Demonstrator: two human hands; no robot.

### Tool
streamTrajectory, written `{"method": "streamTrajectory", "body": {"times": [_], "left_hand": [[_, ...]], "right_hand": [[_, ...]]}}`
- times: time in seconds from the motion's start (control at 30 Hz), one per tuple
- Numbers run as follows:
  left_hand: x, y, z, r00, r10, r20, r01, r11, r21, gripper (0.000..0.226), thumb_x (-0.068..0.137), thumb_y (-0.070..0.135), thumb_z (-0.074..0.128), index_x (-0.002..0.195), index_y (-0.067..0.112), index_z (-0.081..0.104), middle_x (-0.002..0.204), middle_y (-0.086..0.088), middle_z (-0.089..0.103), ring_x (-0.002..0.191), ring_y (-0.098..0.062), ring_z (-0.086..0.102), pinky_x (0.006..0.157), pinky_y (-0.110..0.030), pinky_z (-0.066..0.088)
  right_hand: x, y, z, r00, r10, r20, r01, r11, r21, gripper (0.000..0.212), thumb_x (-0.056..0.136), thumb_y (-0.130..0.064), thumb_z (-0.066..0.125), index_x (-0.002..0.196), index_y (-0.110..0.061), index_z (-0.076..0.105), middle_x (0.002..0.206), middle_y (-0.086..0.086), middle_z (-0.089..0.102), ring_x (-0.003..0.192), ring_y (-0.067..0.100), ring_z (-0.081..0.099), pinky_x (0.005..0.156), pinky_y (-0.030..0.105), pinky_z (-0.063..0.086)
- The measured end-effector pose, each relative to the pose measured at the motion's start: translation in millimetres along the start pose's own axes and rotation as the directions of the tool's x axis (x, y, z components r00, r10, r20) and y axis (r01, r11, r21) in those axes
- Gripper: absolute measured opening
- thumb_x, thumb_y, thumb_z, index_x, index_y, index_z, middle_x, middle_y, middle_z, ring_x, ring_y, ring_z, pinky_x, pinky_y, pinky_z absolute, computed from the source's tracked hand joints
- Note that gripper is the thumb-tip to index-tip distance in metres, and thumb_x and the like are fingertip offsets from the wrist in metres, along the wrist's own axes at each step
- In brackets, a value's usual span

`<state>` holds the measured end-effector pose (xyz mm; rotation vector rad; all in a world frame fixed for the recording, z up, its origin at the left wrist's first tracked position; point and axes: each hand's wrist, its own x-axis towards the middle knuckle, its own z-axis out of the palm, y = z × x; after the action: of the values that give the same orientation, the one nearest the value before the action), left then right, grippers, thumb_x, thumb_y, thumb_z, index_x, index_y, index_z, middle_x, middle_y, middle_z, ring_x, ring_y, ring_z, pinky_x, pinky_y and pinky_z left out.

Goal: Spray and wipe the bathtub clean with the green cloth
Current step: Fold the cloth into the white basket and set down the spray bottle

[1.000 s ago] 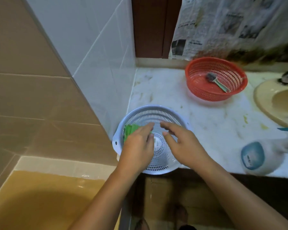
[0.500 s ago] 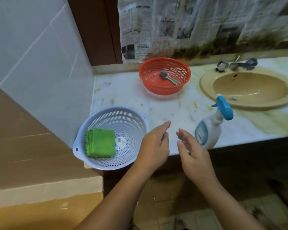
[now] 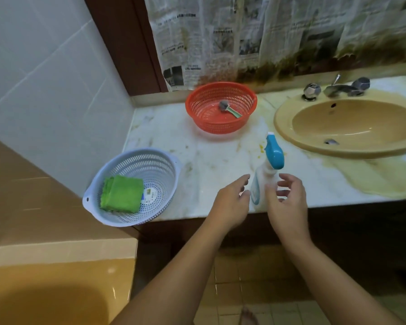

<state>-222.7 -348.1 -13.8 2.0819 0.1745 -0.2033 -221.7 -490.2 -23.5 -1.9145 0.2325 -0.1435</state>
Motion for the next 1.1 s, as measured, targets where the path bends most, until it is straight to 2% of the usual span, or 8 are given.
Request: {"method": "streamTrajectory", "body": {"times": [0.13, 0.23, 0.37, 0.53, 0.7, 0.83, 0.97, 1.1], "left_hand": [[2, 10, 10, 0.998, -0.039, 0.042, 0.039, 0.999, -0.006, 0.054, 0.109, 0.026, 0.049, 0.159, 0.037, 0.036, 0.158, 0.012, 0.046, 0.139, -0.010, 0.050, 0.102, -0.023, 0.045], [4, 15, 15, 0.997, -0.029, 0.065, 0.028, 0.999, 0.023, 0.058, 0.107, 0.027, 0.053, 0.159, 0.040, 0.034, 0.158, 0.012, 0.047, 0.137, -0.011, 0.053, 0.105, -0.030, 0.050], [0, 22, 18, 0.996, -0.036, 0.078, 0.032, 0.998, 0.052, 0.064, 0.106, 0.030, 0.056, 0.161, 0.044, 0.027, 0.159, 0.013, 0.044, 0.137, -0.014, 0.053, 0.109, -0.038, 0.051], [-4, 18, 15, 0.996, -0.058, 0.069, 0.054, 0.997, 0.049, 0.071, 0.102, 0.035, 0.062, 0.160, 0.047, 0.023, 0.160, 0.014, 0.042, 0.139, -0.016, 0.052, 0.110, -0.039, 0.049], [-14, 8, 3, 0.998, -0.045, 0.048, 0.047, 0.998, -0.048, 0.070, 0.094, 0.037, 0.074, 0.148, 0.050, 0.032, 0.141, 0.025, 0.050, 0.121, 0.000, 0.058, 0.086, -0.012, 0.049], [-23, -2, -12, 1.000, -0.005, 0.005, 0.005, 0.991, -0.132, 0.092, 0.083, 0.050, 0.083, 0.156, 0.046, 0.027, 0.150, 0.015, 0.052, 0.130, -0.011, 0.059, 0.106, -0.035, 0.054], [-46, -6, -38, 0.995, -0.001, -0.098, -0.021, 0.975, -0.220, 0.100, 0.078, 0.053, 0.086, 0.158, 0.051, 0.025, 0.154, 0.013, 0.048, 0.131, -0.009, 0.058, 0.101, -0.038, 0.058], [-71, -10, -73, 0.985, 0.023, -0.172, -0.070, 0.960, -0.271, 0.086, 0.086, 0.031, 0.085, 0.155, 0.047, 0.036, 0.143, 0.008, 0.062, 0.128, -0.015, 0.062, 0.101, -0.042, 0.057]], "right_hand": [[25, 1, -7, 0.996, -0.042, 0.073, 0.047, 0.997, -0.069, 0.048, 0.097, -0.041, 0.067, 0.139, -0.028, 0.046, 0.131, -0.008, 0.048, 0.114, 0.013, 0.054, 0.093, 0.035, 0.052], [46, -3, -11, 0.978, -0.046, 0.204, 0.070, 0.991, -0.112, 0.050, 0.096, -0.041, 0.068, 0.140, -0.031, 0.047, 0.131, -0.009, 0.047, 0.120, 0.013, 0.051, 0.100, 0.037, 0.046], [60, -12, -16, 0.921, -0.047, 0.387, 0.114, 0.982, -0.153, 0.044, 0.100, -0.040, 0.063, 0.141, -0.031, 0.049, 0.124, -0.007, 0.051, 0.110, 0.013, 0.051, 0.093, 0.033, 0.039], [58, -14, -15, 0.905, -0.105, 0.412, 0.171, 0.977, -0.127, 0.047, 0.098, -0.042, 0.067, 0.141, -0.033, 0.051, 0.121, -0.011, 0.060, 0.107, 0.012, 0.056, 0.091, 0.031, 0.043], [40, -27, -8, 0.890, -0.185, 0.417, 0.236, 0.969, -0.075, 0.049, 0.094, -0.051, 0.070, 0.138, -0.042, 0.052, 0.116, -0.024, 0.060, 0.108, 0.007, 0.060, 0.092, 0.030, 0.048], [24, -49, -4, 0.856, -0.275, 0.437, 0.321, 0.947, -0.032, 0.046, 0.094, -0.057, 0.068, 0.136, -0.046, 0.053, 0.118, -0.023, 0.065, 0.110, 0.002, 0.063, 0.095, 0.028, 0.053], [4, -80, 0, 0.810, -0.361, 0.461, 0.387, 0.921, 0.041, 0.038, 0.096, -0.055, 0.066, 0.129, -0.056, 0.047, 0.113, -0.031, 0.063, 0.109, -0.004, 0.061, 0.092, 0.030, 0.056], [-14, -109, 18, 0.707, -0.450, 0.545, 0.456, 0.880, 0.135, 0.040, 0.099, -0.047, 0.065, 0.136, -0.050, 0.049, 0.123, -0.027, 0.063, 0.114, 0.001, 0.062, 0.090, 0.037, 0.059]]}}
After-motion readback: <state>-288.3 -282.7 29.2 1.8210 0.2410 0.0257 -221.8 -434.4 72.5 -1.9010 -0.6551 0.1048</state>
